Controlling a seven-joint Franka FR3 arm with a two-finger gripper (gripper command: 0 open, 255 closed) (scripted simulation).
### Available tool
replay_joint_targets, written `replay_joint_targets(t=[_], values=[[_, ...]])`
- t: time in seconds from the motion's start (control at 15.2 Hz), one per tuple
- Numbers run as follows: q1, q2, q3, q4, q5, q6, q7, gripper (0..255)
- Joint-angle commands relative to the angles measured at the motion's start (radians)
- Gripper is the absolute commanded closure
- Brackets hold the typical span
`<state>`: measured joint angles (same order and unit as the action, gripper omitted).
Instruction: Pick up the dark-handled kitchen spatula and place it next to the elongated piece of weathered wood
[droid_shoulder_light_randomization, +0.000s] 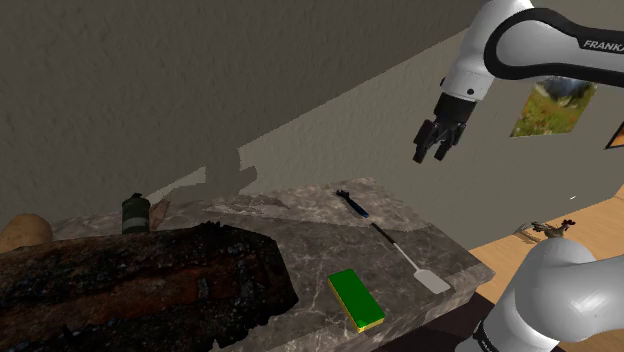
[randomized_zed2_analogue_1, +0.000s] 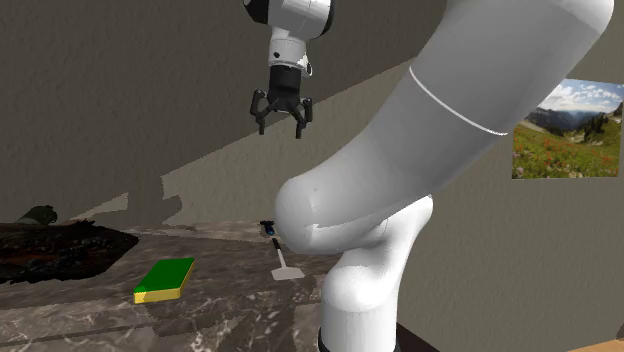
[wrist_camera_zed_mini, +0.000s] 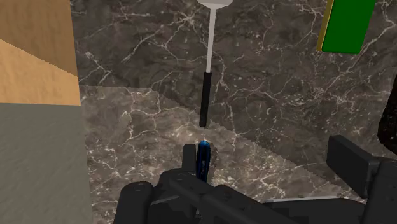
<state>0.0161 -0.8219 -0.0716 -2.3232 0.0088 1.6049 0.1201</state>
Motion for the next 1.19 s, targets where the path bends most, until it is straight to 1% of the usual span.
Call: replay_joint_targets(t=[0.0, 0.59, 0.86, 1.12], values=[[0.000, 0.000, 0.000, 0.000, 0.000, 0.000, 0.000, 0], [-0.025, -0.080, 0.047, -0.342, -0.007, 0.244, 0.078, 0], [-0.032, -0.084, 0.069, -0.475, -0.007, 0.364, 0.115, 0], [-0.037, -0.057, 0.094, -0.595, -0.005, 0.502, 0.155, 0]])
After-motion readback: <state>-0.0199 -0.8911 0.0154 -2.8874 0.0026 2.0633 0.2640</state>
